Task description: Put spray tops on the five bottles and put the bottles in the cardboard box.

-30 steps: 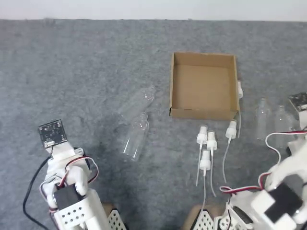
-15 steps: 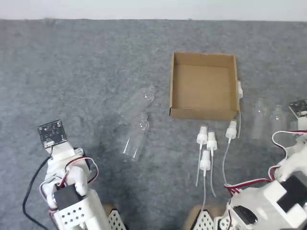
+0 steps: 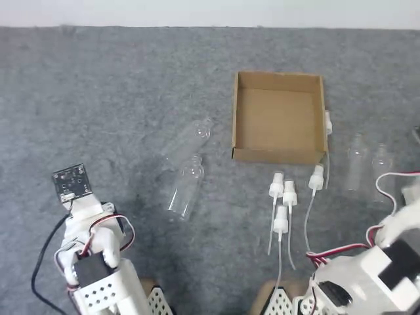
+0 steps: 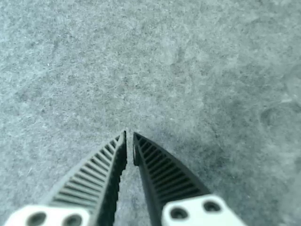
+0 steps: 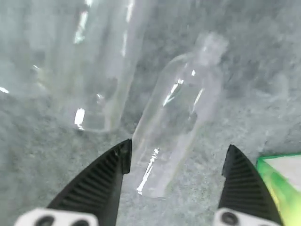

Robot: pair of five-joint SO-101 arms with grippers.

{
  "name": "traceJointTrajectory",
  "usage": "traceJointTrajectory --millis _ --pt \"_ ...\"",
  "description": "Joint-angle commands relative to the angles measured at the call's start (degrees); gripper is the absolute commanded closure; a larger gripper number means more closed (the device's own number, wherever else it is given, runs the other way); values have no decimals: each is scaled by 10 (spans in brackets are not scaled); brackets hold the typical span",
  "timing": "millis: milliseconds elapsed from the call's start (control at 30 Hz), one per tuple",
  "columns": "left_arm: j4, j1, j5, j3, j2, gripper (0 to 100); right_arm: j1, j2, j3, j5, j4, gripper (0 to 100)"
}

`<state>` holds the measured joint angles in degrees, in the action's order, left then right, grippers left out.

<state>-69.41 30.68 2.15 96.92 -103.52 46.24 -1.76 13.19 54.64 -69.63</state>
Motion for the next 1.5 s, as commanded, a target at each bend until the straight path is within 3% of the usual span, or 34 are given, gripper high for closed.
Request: traceJointTrajectory --millis 0,67,233,367,567,733,1033,1467 --pt "-2 1 -2 -4 -9 984 -61 15 -114 -66 -86 735" --pt "-2 1 -2 -4 -9 984 -105 15 -164 -108 -134 753" --pt "-2 1 -2 -4 -9 984 -239 15 -253 -203 -217 923" --pt "-2 1 -3 -4 -9 984 -342 15 -262 -263 -236 938" --pt "-2 1 -3 -4 -9 984 -477 8 -260 -331 -201 939" --pt "-2 2 -3 -4 -9 984 -560 8 -180 -366 -95 939" --pt "-2 3 -3 -4 -9 984 -581 8 -22 -371 71 939" --pt "-2 3 -3 -4 -9 984 -591 15 61 -371 87 939"
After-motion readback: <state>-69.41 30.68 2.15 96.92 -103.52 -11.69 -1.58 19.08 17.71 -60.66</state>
